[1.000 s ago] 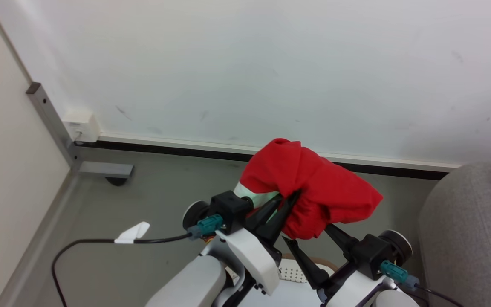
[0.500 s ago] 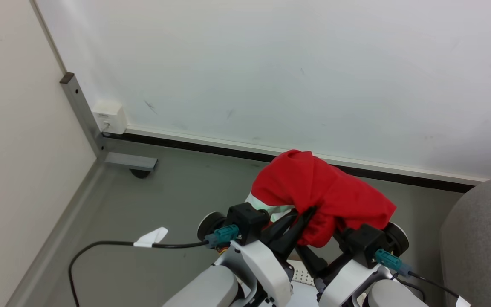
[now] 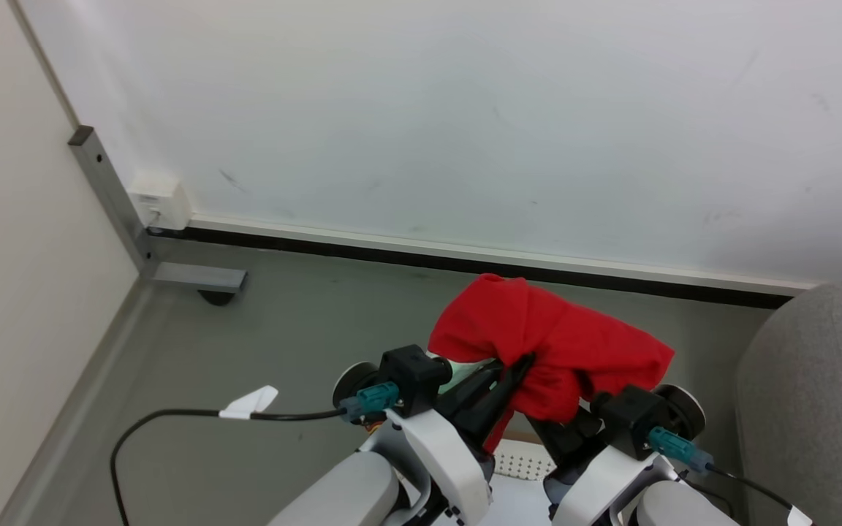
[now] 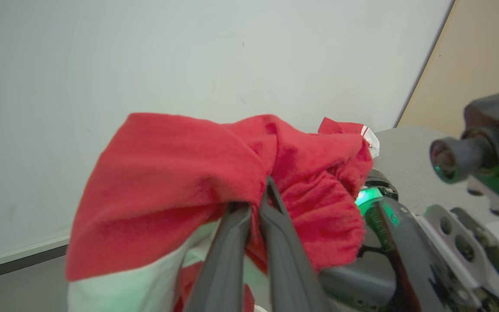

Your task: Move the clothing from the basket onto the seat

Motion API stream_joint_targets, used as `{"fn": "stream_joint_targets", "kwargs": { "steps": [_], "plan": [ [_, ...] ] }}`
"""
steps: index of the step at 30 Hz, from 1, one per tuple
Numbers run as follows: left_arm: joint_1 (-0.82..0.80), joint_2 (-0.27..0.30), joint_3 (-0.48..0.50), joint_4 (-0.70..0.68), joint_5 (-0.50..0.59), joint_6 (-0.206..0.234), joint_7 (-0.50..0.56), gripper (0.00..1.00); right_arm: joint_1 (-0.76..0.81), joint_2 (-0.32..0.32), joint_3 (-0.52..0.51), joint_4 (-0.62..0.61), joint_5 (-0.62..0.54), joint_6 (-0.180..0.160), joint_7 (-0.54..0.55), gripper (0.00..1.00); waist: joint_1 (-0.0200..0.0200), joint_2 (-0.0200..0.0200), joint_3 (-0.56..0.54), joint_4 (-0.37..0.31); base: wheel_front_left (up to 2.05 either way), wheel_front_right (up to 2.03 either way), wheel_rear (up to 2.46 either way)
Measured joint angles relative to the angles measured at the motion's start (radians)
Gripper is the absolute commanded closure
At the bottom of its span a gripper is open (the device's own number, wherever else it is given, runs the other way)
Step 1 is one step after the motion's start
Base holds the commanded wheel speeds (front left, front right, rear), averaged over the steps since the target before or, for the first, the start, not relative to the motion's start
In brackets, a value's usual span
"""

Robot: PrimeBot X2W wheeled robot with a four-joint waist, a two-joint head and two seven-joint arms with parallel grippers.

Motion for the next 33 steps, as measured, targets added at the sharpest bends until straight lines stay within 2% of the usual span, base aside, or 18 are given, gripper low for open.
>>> {"fn": "stream_joint_targets", "kwargs": {
  "steps": [2, 4, 5, 12, 19, 33],
  "plan": [
    [0.000, 0.001, 0.000, 0.001, 0.000, 0.003, -0.001, 1.00, 0.000, -0.005, -0.001, -0.001, 0.000, 0.000, 0.000, 1.00, 0.0000, 0.0000, 0.005, -0.011, 0.00, 0.00, 0.00],
    [-0.001, 0.001, -0.002, 0.000, -0.001, 0.003, -0.002, 0.25, 0.000, -0.010, -0.006, -0.001, 0.002, 0.000, 0.000, 1.00, 0.0000, 0.0000, 0.009, -0.022, 0.00, 0.00, 0.00],
    [-0.002, 0.001, -0.003, 0.000, -0.001, 0.003, -0.002, 0.00, 0.000, -0.012, -0.009, -0.001, 0.003, 0.000, 0.000, 1.00, 0.0000, 0.0000, 0.011, -0.028, 0.00, 0.00, 0.00],
    [-0.004, 0.011, -0.003, -0.024, -0.009, 0.003, -0.013, 0.00, 0.000, -0.035, -0.053, -0.002, 0.003, 0.000, 0.000, 1.00, 0.0001, 0.0000, 0.019, -0.080, 0.00, 0.00, 0.00],
    [0.001, 0.028, -0.002, -0.053, -0.010, 0.007, -0.023, 0.00, 0.005, -0.074, -0.120, -0.016, -0.004, 0.000, 0.000, 1.00, 0.0001, 0.0000, 0.027, -0.167, 0.00, 0.00, 0.00],
    [0.026, 0.054, 0.001, -0.091, -0.007, 0.003, -0.047, 0.00, 0.058, -0.145, -0.272, -0.098, -0.048, 0.000, 0.000, 1.00, 0.0001, 0.0000, 0.035, -0.426, 0.00, 0.00, 0.00]
  ]
}}
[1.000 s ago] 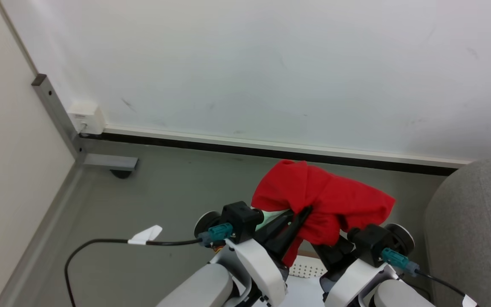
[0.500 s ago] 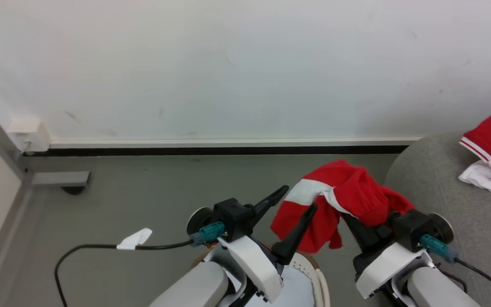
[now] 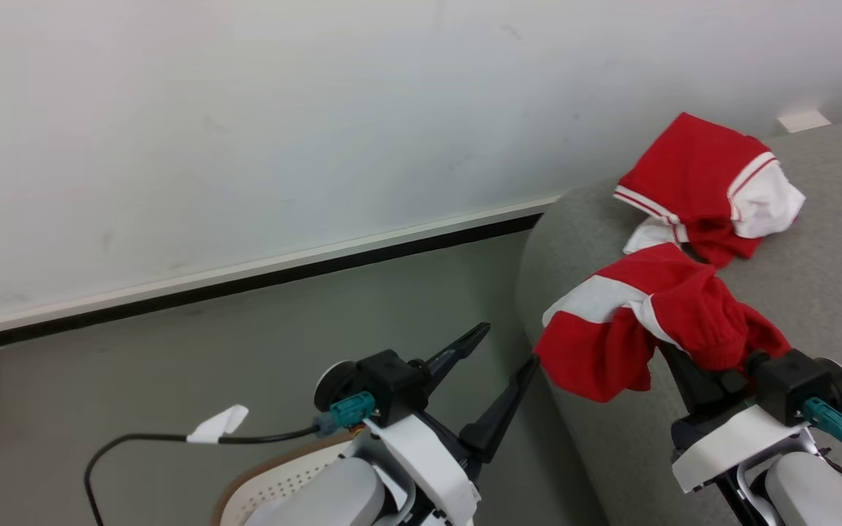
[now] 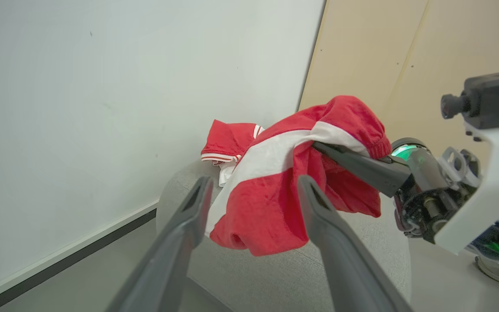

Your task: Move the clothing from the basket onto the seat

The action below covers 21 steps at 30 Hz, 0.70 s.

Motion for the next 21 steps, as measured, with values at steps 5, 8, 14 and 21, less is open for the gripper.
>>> {"fn": "stream_joint_targets", "kwargs": {
  "steps": [5, 8, 14, 21],
  "plan": [
    [0.007, -0.003, 0.002, -0.009, 0.020, -0.005, -0.005, 0.00, 0.036, -0.008, -0.068, -0.039, -0.015, 0.000, 0.000, 1.00, 0.0000, 0.0000, 0.001, -0.096, 0.00, 0.00, 0.00],
    [0.014, -0.008, -0.003, -0.003, 0.026, -0.009, -0.006, 0.00, 0.058, -0.010, -0.107, -0.060, -0.020, 0.000, 0.000, 1.00, 0.0000, 0.0000, 0.003, -0.141, 0.00, 0.00, 0.00],
    [0.015, -0.023, -0.003, 0.007, 0.038, -0.018, -0.007, 0.00, 0.100, -0.009, -0.179, -0.094, -0.035, 0.000, 0.000, 1.00, -0.0001, 0.0000, 0.017, -0.180, 0.00, 0.00, 0.00],
    [0.010, -0.029, -0.003, 0.012, 0.052, -0.025, -0.007, 0.00, 0.112, 0.010, -0.252, -0.139, 0.018, 0.000, 0.000, 1.00, -0.0001, 0.0000, 0.042, -0.171, 0.00, 0.00, 0.00]
  ]
}}
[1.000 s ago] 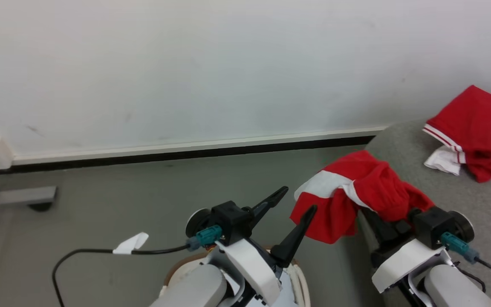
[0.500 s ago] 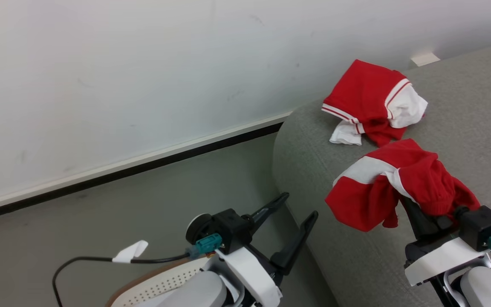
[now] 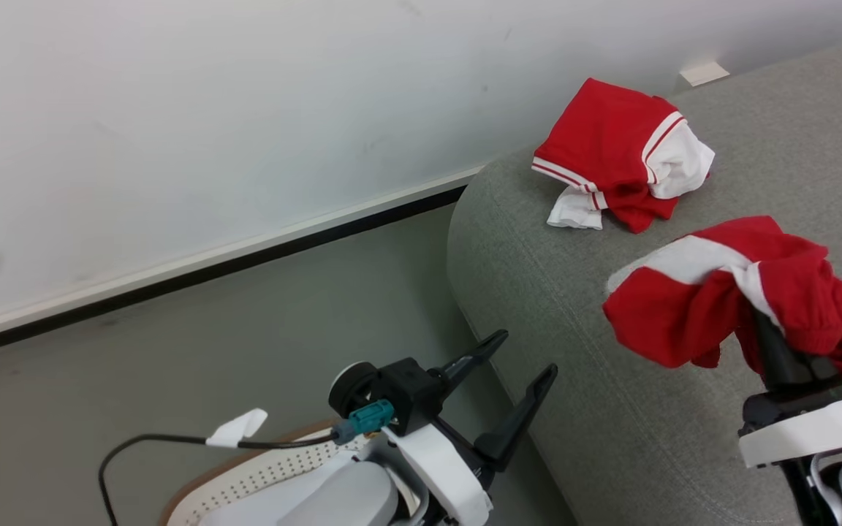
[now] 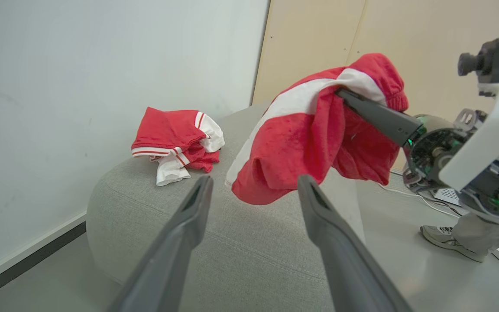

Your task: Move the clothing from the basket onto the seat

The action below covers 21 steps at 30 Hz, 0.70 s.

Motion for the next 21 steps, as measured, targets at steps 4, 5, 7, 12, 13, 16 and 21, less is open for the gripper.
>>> {"fn": "stream_joint_targets", "kwargs": {
  "steps": [4, 5, 7, 12, 13, 16, 21],
  "plan": [
    [-0.028, 0.001, -0.006, 0.003, 0.016, -0.006, 0.000, 0.00, -0.041, -0.014, -0.044, 0.001, 0.024, 0.000, 0.009, 1.00, 0.0000, 0.0000, 0.035, 0.012, 0.00, 0.00, 0.00],
    [-0.034, 0.002, -0.008, 0.004, 0.020, -0.006, 0.000, 0.00, -0.061, -0.021, -0.057, 0.002, 0.024, 0.000, 0.019, 1.00, 0.0000, 0.0000, 0.046, 0.016, 0.00, 0.00, 0.00],
    [-0.047, 0.006, -0.011, 0.008, 0.026, -0.006, 0.000, 0.00, -0.105, -0.042, -0.084, 0.005, 0.023, 0.000, 0.033, 1.00, 0.0000, 0.0000, 0.072, 0.025, 0.00, 0.00, 0.00],
    [-0.086, 0.018, -0.019, 0.014, 0.034, -0.007, 0.005, 0.00, -0.214, -0.102, -0.164, 0.033, 0.032, 0.000, 0.092, 1.00, 0.0001, 0.0000, 0.147, 0.055, 0.00, 0.00, 0.00],
    [-0.095, 0.021, -0.020, 0.013, 0.034, -0.007, 0.008, 0.00, -0.243, -0.118, -0.181, 0.040, 0.044, 0.000, 0.099, 1.00, 0.0000, 0.0000, 0.164, 0.062, 0.00, 0.00, 0.00],
    [-0.122, 0.031, -0.021, 0.012, 0.041, -0.007, 0.013, 0.00, -0.320, -0.163, -0.203, 0.070, 0.070, 0.000, 0.132, 1.00, 0.0001, 0.0000, 0.217, 0.082, 0.00, 0.00, 0.00],
    [-0.157, 0.047, -0.017, 0.004, 0.053, -0.006, 0.017, 0.00, -0.418, -0.238, -0.196, 0.186, 0.109, 0.000, 0.216, 1.00, 0.0002, 0.0000, 0.304, 0.116, 0.00, 0.00, 0.00]
  ]
}}
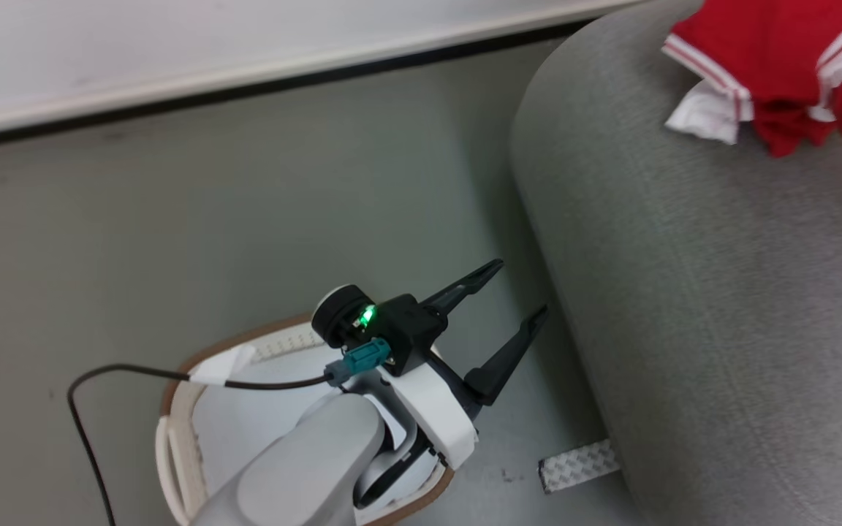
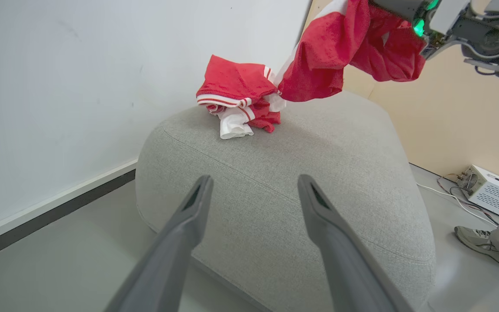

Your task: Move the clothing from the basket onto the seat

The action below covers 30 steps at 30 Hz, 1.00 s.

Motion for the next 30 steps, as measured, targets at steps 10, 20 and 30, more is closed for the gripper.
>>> {"fn": "stream_joint_targets", "kwargs": {
  "steps": [10, 20, 30],
  "plan": [
    [-0.046, 0.008, -0.002, -0.014, 0.007, 0.009, 0.006, 0.00, -0.229, -0.081, 0.096, 0.432, 0.031, 0.000, 0.277, 0.96, 0.0001, 0.0000, 0.134, 0.093, 0.00, 0.00, 0.00],
    [-0.046, 0.010, 0.006, -0.002, 0.007, 0.016, -0.001, 0.00, -0.293, -0.071, 0.156, 0.606, 0.054, 0.000, 0.471, 0.54, 0.0000, -0.0001, 0.151, 0.128, 0.00, 0.00, 0.00],
    [-0.019, 0.004, 0.008, 0.030, -0.005, 0.018, -0.010, 0.00, -0.294, -0.059, 0.230, 0.626, 0.070, 0.000, 0.518, 0.00, -0.0001, -0.0001, 0.064, 0.109, 0.00, 0.00, 0.00]
  ]
}}
